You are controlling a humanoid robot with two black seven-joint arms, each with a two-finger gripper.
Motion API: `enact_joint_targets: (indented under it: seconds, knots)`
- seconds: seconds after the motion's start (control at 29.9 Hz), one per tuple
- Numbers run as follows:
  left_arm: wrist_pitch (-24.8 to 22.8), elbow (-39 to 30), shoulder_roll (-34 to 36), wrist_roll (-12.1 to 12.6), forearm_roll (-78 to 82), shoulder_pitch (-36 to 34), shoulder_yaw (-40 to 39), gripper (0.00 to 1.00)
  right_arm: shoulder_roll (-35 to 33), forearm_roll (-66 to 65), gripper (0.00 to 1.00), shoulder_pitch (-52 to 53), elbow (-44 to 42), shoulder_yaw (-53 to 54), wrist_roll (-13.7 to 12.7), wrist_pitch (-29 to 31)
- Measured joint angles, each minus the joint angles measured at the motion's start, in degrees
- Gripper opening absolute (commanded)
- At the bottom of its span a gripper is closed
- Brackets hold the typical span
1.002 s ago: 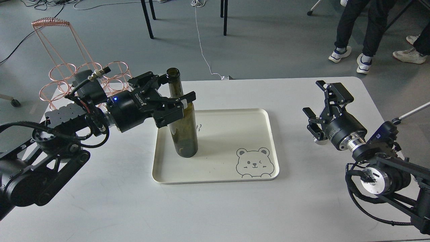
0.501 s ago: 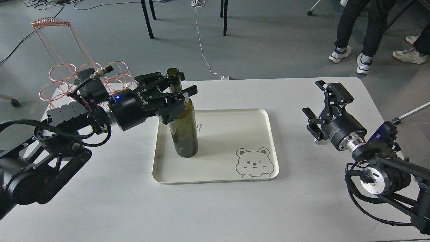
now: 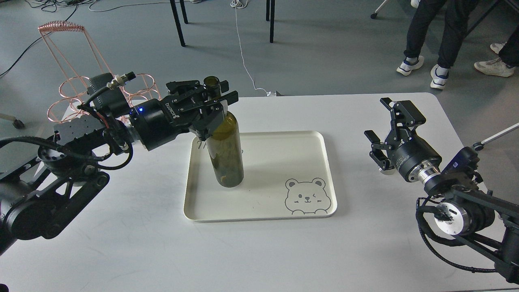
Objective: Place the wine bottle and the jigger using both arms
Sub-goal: 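Lift the bottle with the left gripper over the copper wine rack, then lower the bottle into a slot of the copper wine rack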
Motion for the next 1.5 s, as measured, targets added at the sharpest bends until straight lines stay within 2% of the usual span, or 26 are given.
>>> enact_joint_targets:
  seconds: [0.13,0.33,0.57,0.73,0.97,1.5]
  knots:
    - [-2.35,1.95,5.36,0.02,-3.42,-8.15,0.17,0.11,0.01,-0.02,0.99,0.0,0.0,0.0,0.0,-0.06]
    - [-8.47,12.41,9.95,0.02,-12.51,-18.18,0.55,0.11,0.09,-0.06,0.99,0.0,-0.01,0.0,0.0,-0.12]
    - [-8.66,25.26,10.82,0.04,-14.24,-24.54,5.5,0.11,0.09,-0.09,0.99,0.0,-0.1,0.0,0.0,-0.17]
    - [-7.37,31.89,10.82,0.03,-14.23,-27.28,8.99,0.11,0.09,-0.09,0.99,-0.04,-0.06,-0.06,0.0,-0.17]
    - [-6.39,35.05,10.46,0.01,-14.17,-29.02,12.07,0.11,0.09,-0.09,0.99,-0.33,-0.01,-0.08,0.0,-0.17]
    - [-5.17,36.26,10.38,0.0,-14.0,-28.45,13.93,0.11,0.09,-0.09,0.99,-0.43,0.0,-0.08,0.0,-0.15]
